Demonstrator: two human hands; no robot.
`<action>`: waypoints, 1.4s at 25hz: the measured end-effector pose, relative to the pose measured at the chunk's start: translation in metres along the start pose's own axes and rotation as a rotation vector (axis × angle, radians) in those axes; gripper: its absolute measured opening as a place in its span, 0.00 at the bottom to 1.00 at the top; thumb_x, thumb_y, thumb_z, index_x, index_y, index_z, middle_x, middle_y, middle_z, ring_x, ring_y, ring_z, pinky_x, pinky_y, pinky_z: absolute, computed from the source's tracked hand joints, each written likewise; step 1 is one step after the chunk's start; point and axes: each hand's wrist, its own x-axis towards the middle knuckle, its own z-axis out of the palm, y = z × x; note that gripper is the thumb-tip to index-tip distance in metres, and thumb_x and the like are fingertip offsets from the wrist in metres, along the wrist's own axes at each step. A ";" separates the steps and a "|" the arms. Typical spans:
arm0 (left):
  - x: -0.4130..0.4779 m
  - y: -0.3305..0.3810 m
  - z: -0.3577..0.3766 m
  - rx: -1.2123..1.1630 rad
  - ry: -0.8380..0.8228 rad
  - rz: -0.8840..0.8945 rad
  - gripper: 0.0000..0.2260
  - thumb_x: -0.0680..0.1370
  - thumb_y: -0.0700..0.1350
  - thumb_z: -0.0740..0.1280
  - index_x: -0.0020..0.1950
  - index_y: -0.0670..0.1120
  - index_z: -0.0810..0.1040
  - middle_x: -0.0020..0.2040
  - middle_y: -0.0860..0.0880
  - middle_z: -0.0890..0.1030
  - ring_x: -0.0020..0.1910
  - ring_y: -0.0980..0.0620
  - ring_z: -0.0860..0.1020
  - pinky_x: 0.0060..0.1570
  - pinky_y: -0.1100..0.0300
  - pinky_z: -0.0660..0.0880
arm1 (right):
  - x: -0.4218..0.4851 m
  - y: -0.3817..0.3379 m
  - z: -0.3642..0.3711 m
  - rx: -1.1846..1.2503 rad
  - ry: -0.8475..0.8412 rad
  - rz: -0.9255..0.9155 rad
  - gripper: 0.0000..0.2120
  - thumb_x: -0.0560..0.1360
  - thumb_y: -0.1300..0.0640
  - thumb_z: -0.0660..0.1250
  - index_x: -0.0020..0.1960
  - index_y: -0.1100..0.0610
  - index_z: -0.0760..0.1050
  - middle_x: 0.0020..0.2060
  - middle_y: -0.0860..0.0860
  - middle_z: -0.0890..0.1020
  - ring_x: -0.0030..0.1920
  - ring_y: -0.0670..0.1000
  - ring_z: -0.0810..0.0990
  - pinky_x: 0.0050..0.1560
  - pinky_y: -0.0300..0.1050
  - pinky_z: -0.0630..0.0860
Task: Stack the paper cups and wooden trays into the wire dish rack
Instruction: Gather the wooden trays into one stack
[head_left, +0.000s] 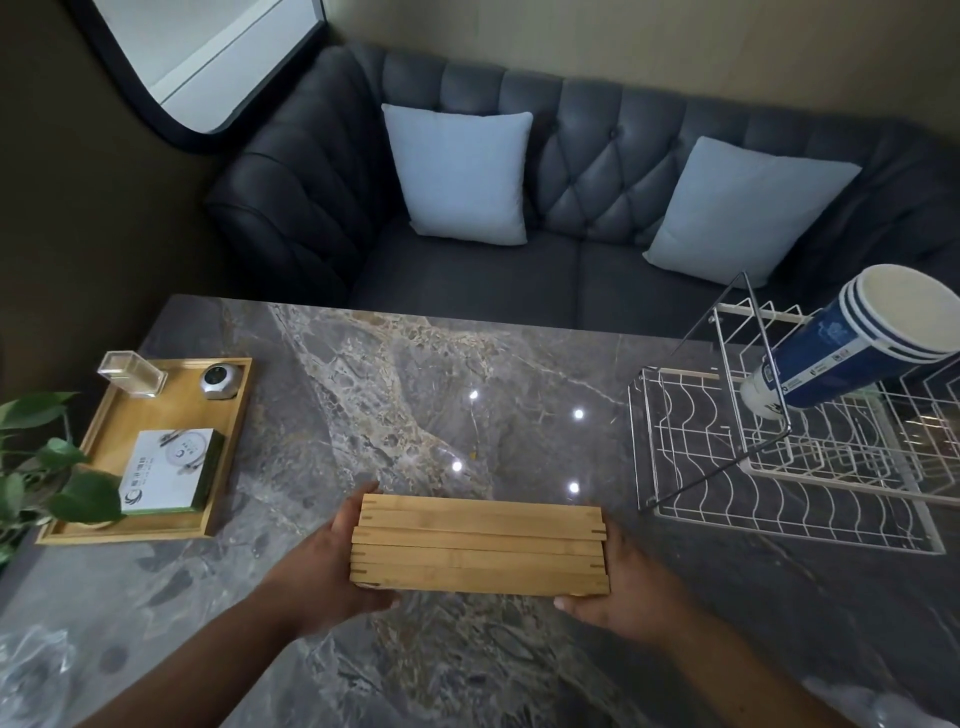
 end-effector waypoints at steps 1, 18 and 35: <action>0.001 0.000 0.000 -0.010 0.007 0.008 0.59 0.59 0.61 0.81 0.80 0.63 0.44 0.62 0.61 0.76 0.58 0.57 0.79 0.55 0.60 0.78 | -0.001 -0.001 0.000 -0.005 0.001 0.004 0.61 0.60 0.31 0.76 0.82 0.47 0.47 0.75 0.45 0.68 0.73 0.48 0.70 0.71 0.47 0.71; 0.009 -0.010 -0.002 0.072 -0.004 0.046 0.48 0.63 0.61 0.79 0.73 0.59 0.52 0.57 0.57 0.77 0.49 0.57 0.78 0.46 0.62 0.77 | 0.002 -0.082 -0.001 -0.602 0.059 -0.336 0.50 0.68 0.35 0.68 0.80 0.52 0.48 0.77 0.56 0.60 0.79 0.59 0.56 0.80 0.53 0.43; -0.006 -0.003 -0.001 -0.282 0.128 -0.183 0.53 0.64 0.56 0.84 0.79 0.55 0.54 0.68 0.59 0.71 0.56 0.57 0.80 0.48 0.62 0.79 | 0.026 -0.159 0.015 -0.451 0.059 -0.285 0.41 0.61 0.40 0.73 0.67 0.50 0.58 0.63 0.51 0.72 0.61 0.56 0.73 0.65 0.56 0.71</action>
